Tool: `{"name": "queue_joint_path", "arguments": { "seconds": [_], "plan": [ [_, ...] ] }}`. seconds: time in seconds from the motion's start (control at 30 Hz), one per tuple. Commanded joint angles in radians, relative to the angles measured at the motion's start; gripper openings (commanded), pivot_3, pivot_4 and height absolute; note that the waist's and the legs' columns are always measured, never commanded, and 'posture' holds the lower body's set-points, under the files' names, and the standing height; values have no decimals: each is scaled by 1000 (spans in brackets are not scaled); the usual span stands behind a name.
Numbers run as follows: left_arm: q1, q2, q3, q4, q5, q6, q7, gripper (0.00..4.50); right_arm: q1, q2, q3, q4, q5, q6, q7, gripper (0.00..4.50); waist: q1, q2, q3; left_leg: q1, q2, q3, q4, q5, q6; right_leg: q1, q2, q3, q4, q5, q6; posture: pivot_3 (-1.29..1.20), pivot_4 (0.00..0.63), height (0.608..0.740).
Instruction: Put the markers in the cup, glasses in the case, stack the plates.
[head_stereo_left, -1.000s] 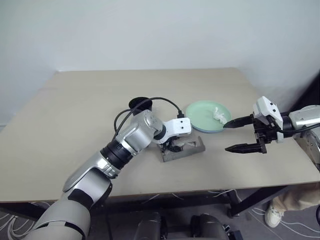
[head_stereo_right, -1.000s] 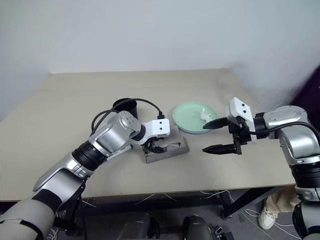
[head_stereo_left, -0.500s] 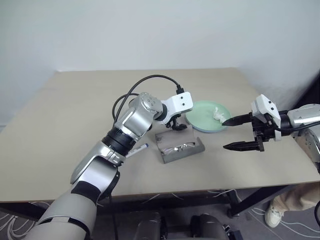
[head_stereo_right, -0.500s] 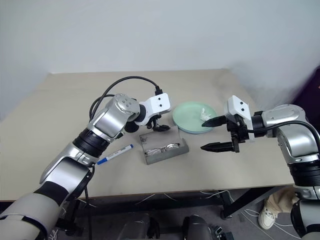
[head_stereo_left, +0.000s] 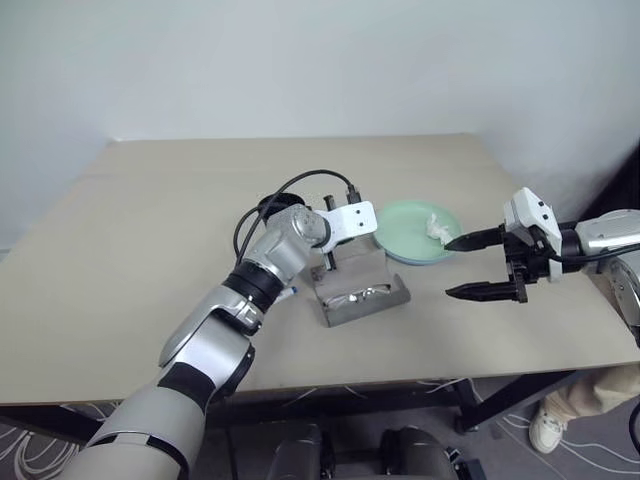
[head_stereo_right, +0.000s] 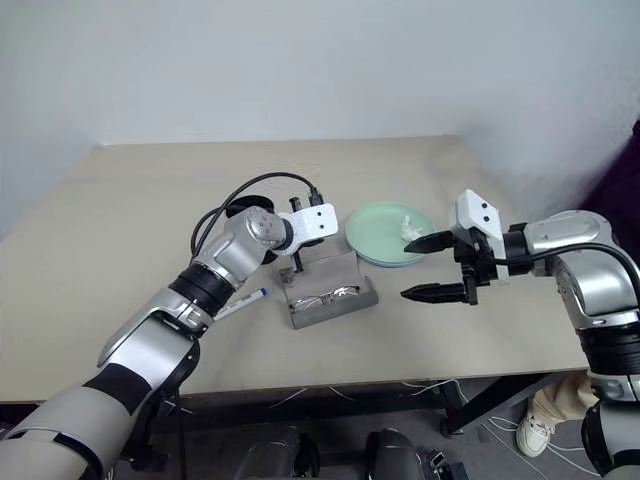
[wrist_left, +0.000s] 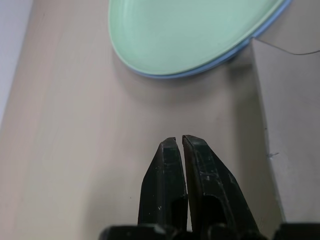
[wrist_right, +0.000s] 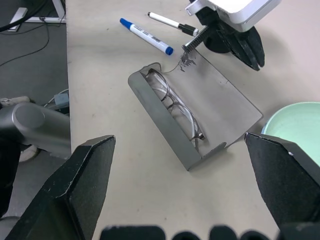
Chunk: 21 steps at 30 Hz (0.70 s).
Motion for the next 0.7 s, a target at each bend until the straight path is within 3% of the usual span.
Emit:
{"name": "queue_joint_path", "arguments": {
  "seconds": [0.03, 0.33, 0.7],
  "plan": [
    [22, 15, -23, -73, 32, -17, -53, 15, -8, -8, -40, -30, 26, 0, -4, 4500, 0, 0, 0, 0, 0, 0, 0, 0, 0, 0, 0, 0, 0, 0, 0, 0, 0, 704],
    [143, 83, -52, -293, 41, 35, -229, 15, -19, -2, -33, -28, 27, -6, -8, 4500, 0, 1, -1, 0, 0, -1, 1, 0, 1, 1, 0, -1, 0, 0, 0, 0, 0, 704],
    [222, 120, -34, -507, 30, 129, -332, 15, -22, 1, -24, -16, 20, -19, 2, 4500, 0, 1, -1, 0, 1, -2, 3, 0, 1, 1, 0, -2, 0, 0, 0, 0, 0, 704]
  ]
}}
